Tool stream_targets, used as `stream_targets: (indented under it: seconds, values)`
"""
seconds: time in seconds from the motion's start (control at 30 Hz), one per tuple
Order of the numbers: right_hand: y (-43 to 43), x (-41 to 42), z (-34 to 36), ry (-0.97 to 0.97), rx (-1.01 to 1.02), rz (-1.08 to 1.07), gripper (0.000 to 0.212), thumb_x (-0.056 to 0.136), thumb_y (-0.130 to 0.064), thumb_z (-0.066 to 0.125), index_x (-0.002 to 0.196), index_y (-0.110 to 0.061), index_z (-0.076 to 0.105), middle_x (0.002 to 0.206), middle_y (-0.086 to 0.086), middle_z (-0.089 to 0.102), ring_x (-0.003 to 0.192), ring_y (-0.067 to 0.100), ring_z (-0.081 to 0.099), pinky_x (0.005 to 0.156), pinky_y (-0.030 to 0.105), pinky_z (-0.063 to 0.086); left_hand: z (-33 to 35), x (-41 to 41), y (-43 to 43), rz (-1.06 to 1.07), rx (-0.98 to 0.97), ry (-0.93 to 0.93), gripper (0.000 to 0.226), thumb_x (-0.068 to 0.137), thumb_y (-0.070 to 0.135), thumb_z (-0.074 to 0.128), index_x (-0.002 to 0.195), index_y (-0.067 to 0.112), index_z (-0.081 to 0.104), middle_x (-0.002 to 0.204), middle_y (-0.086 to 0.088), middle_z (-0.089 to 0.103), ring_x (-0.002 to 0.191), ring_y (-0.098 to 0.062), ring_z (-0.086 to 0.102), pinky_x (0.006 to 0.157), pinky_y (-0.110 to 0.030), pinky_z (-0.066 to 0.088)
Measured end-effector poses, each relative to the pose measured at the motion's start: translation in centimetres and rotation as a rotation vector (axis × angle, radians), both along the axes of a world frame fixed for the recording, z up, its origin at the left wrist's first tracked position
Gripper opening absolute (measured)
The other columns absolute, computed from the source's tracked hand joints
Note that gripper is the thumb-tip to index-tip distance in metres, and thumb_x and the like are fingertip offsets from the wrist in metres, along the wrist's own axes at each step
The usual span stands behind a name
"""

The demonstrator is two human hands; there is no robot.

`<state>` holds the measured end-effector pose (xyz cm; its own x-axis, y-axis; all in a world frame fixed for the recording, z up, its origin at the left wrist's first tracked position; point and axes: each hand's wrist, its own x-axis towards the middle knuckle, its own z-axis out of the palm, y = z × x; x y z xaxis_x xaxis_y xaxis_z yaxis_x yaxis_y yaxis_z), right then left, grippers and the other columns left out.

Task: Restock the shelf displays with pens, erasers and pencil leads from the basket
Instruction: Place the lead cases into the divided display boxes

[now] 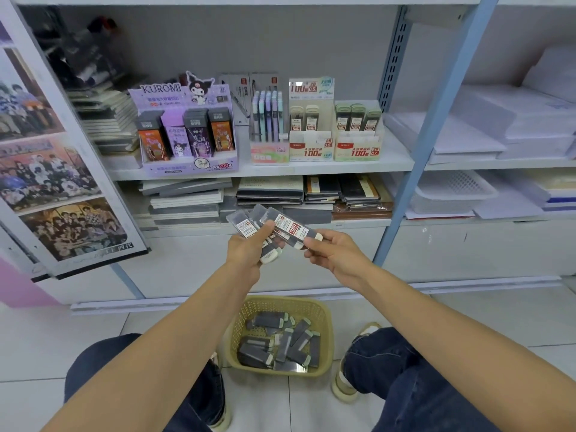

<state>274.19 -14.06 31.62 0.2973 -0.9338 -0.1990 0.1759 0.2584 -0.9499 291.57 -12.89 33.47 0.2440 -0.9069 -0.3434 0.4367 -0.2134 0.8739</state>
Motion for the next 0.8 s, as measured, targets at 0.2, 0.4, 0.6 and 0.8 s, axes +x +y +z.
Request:
stream_targets:
  seconds: [0.2,0.4,0.6,0.8]
  values:
    - [-3.7,-2.1,4.4,0.189,-0.115,0.002,0.034,0.089,-0.003,0.064,0.123,-0.001,0.060,0.098,0.015,0.066,0.068,0.011,0.054,0.066,0.021,0.047,3.0,1.1,-2.3,-0.052,-0.124,-0.081,0.007,0.092,0.013,0.064,0.092,0.007,0.062,0.083,-0.012,0.073,0.064,-0.019,0.072,0.053,-0.025,0.056]
    - [-7.4,-3.1,8.0,0.360,-0.244,0.033,0.032,0.088,-0.008,0.067,0.119,-0.015,0.065,0.110,0.007,0.071,0.101,0.029,0.065,0.089,0.039,0.054,5.0,1.5,-5.2,-0.167,-0.102,-0.180,0.011,0.084,0.012,0.073,0.091,0.007,0.066,0.081,-0.009,0.073,0.058,-0.016,0.070,0.046,-0.023,0.050]
    - [-11.2,-2.3,8.8,0.208,-0.145,-0.115,0.021,0.092,-0.021,0.064,0.112,-0.017,0.069,0.085,-0.014,0.073,0.075,0.007,0.059,0.060,0.018,0.048,6.5,1.0,-9.4,-0.133,-0.068,-0.275,0.028,0.082,0.018,0.077,0.104,0.004,0.067,0.067,-0.008,0.071,0.055,-0.016,0.064,0.071,-0.038,0.058]
    - [-15.3,-3.1,11.1,0.144,-0.145,-0.079,0.019,0.096,-0.018,0.056,0.110,-0.010,0.066,0.107,0.011,0.073,0.094,0.021,0.071,0.072,0.023,0.056,8.3,0.6,-13.3,-0.207,-0.092,-0.280,0.021,0.083,0.020,0.075,0.102,0.013,0.067,0.073,-0.004,0.075,0.055,-0.014,0.067,0.051,-0.026,0.053]
